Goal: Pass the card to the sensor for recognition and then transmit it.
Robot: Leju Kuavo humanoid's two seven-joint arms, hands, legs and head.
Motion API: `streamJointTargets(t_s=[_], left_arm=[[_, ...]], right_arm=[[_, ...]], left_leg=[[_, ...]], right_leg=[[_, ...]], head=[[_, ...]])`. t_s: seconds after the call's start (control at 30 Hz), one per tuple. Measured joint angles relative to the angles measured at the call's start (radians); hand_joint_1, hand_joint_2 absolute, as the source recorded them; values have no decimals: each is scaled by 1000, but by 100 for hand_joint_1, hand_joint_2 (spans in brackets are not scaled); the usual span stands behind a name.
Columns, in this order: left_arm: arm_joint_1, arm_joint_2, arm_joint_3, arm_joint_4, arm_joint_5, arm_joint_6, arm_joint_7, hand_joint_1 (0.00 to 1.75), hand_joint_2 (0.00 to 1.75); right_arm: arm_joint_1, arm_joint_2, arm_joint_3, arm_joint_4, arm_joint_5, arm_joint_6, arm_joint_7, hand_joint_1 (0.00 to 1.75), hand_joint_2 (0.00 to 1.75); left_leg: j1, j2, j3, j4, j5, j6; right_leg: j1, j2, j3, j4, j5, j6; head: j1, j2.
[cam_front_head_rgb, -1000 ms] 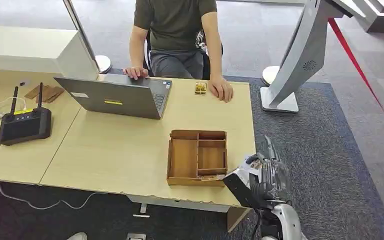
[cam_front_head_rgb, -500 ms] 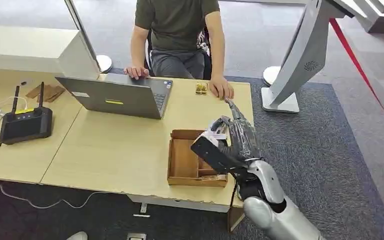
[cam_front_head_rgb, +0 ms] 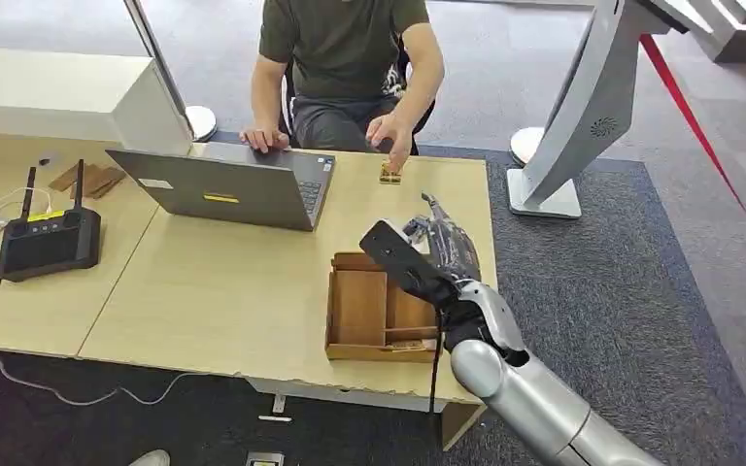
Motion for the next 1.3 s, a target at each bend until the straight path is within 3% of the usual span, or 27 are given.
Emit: streamJointTargets(t_s=[0.7, 0.73, 0.77, 0.8, 1.3], left_arm=[[1, -3, -20, -1, 3, 18, 3, 0, 175], [1, -3, -20, -1, 3, 18, 3, 0, 175], [1, -4, -21, -1, 3, 18, 3, 0, 175], [1, -4, -21, -1, 3, 19, 3, 0, 175], [5, -5, -26, -1, 3, 31, 3, 0, 175]], right_arm=[[-10, 15, 23, 56, 58, -34, 33, 175, 175], [-10, 15, 23, 57, 60, -35, 33, 157, 175], [-10, 16, 23, 59, 63, -36, 33, 30, 175], [-10, 16, 23, 61, 66, -36, 33, 0, 175], [-9, 19, 23, 64, 33, -9, 11, 0, 175]], left_leg=[[0, 0, 0, 0, 0, 0], [0, 0, 0, 0, 0, 0], [0, 0, 0, 0, 0, 0], [0, 0, 0, 0, 0, 0], [0, 0, 0, 0, 0, 0]], right_leg=[[0, 0, 0, 0, 0, 0], [0, 0, 0, 0, 0, 0], [0, 0, 0, 0, 0, 0], [0, 0, 0, 0, 0, 0], [0, 0, 0, 0, 0, 0]], head=[[0, 0], [0, 0], [0, 0], [0, 0], [0, 0]])
